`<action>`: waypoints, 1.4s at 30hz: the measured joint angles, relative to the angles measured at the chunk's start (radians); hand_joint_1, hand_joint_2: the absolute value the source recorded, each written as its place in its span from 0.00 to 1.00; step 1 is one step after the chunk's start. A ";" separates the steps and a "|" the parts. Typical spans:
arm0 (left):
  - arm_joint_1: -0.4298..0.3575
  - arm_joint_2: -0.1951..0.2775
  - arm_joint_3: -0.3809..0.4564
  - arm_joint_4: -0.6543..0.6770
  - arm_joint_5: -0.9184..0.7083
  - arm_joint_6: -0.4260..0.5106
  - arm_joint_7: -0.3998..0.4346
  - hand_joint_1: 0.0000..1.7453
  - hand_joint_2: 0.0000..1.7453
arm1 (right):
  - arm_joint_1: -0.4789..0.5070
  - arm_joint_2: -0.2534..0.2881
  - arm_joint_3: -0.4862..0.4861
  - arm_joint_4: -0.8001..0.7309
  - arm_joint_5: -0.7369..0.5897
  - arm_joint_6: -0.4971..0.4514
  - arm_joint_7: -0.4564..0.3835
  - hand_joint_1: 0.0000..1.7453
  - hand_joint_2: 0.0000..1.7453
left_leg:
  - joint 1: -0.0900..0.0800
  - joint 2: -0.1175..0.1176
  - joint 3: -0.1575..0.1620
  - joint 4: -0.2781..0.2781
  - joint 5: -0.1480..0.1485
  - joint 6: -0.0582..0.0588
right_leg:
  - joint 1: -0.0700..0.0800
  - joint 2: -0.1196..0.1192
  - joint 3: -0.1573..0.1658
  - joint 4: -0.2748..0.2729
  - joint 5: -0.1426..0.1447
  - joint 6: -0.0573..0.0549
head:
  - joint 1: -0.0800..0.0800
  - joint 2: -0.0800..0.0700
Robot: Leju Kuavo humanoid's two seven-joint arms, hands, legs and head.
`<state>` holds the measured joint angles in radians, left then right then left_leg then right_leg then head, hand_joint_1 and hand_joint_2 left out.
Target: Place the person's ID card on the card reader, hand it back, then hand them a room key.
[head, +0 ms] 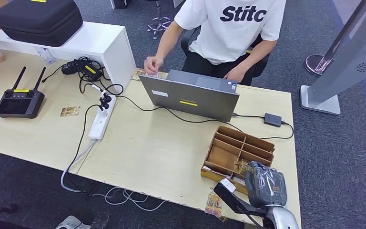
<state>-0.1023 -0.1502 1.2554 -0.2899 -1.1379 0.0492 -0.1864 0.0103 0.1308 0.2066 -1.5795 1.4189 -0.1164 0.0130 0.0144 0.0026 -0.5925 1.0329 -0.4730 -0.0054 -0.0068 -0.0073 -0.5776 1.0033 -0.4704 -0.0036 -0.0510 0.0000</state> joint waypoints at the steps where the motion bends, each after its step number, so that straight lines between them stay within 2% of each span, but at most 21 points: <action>1: 0.000 -0.001 0.000 0.000 0.000 -0.001 0.000 0.00 1.00 | -0.004 0.001 0.000 -0.002 -0.008 -0.005 -0.006 1.00 1.00 | 0.000 0.000 0.000 0.000 0.000 0.000 | 0.000 0.000 0.000 0.000 0.000 0.000 | 0.000 0.000; 9: 0.000 -0.007 0.000 0.000 -0.002 -0.005 -0.001 0.00 1.00 | -0.019 0.026 -0.028 -0.064 -0.102 -0.101 -0.095 1.00 1.00 | 0.000 0.000 0.000 0.000 0.000 0.000 | 0.000 0.000 0.000 0.000 0.000 0.000 | 0.000 0.000; 15: 0.000 -0.012 0.000 0.000 -0.005 -0.007 -0.001 0.00 1.00 | -0.022 0.047 -0.052 -0.116 -0.129 -0.122 -0.126 1.00 1.00 | 0.000 0.000 0.000 0.000 0.000 0.000 | 0.000 0.000 0.000 0.000 0.000 0.000 | 0.000 0.000; 17: 0.000 -0.014 0.000 0.000 -0.009 -0.007 -0.001 0.00 1.00 | -0.025 0.054 -0.059 -0.126 -0.158 -0.106 -0.142 1.00 1.00 | 0.000 0.000 0.000 0.000 0.000 0.000 | 0.000 0.000 0.000 0.000 0.000 0.000 | 0.000 0.000; 21: 0.000 -0.013 -0.002 0.000 -0.024 -0.009 0.000 0.00 1.00 | -0.057 0.072 -0.066 -0.121 -0.282 -0.005 -0.181 1.00 1.00 | 0.000 0.000 0.000 0.000 0.000 0.000 | 0.000 0.000 0.000 0.000 0.000 0.000 | 0.000 0.000; 26: -0.001 -0.009 -0.009 0.000 -0.044 -0.011 0.002 0.00 1.00 | -0.145 0.092 -0.067 -0.072 -0.364 0.074 -0.172 1.00 1.00 | 0.000 0.000 0.000 0.000 0.001 -0.001 | 0.000 0.000 0.000 0.000 0.001 -0.001 | 0.000 0.000; 31: -0.008 0.002 -0.034 0.000 -0.081 -0.015 0.007 0.00 1.00 | -0.337 0.126 -0.070 0.082 -0.549 0.203 -0.123 1.00 1.00 | 0.000 0.002 0.000 0.000 0.003 -0.002 | 0.000 0.003 -0.001 0.001 0.003 -0.002 | 0.000 0.000; 38: -0.012 0.013 -0.065 0.000 -0.109 -0.018 0.017 0.00 1.00 | -0.509 0.164 -0.096 0.251 -0.706 0.239 -0.097 1.00 1.00 | 0.001 0.002 0.000 0.000 0.004 -0.002 | 0.000 0.003 -0.001 0.001 0.004 -0.002 | 0.000 0.000; 41: -0.016 0.013 -0.077 0.000 -0.112 -0.018 0.024 0.00 1.00 | -0.559 0.182 -0.107 0.291 -0.729 0.235 -0.090 1.00 1.00 | 0.001 0.001 -0.001 0.000 0.004 -0.002 | 0.000 0.001 -0.001 0.001 0.003 -0.002 | 0.000 0.000; 42: -0.017 0.013 -0.079 0.000 -0.113 -0.018 0.025 0.00 1.00 | -0.570 0.186 -0.109 0.299 -0.732 0.234 -0.088 0.78 1.00 | 0.001 0.000 -0.001 0.000 0.004 -0.002 | 0.000 0.001 -0.001 0.001 0.003 -0.002 | 0.000 0.000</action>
<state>-0.1189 -0.1370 1.1767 -0.2895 -1.2505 0.0309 -0.1613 -0.5601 0.3170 0.0978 -1.2802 0.6869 0.1171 -0.0754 0.0154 0.0030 -0.5935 1.0331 -0.4692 -0.0077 -0.0066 -0.0061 -0.5791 1.0040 -0.4671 -0.0059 -0.0508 0.0000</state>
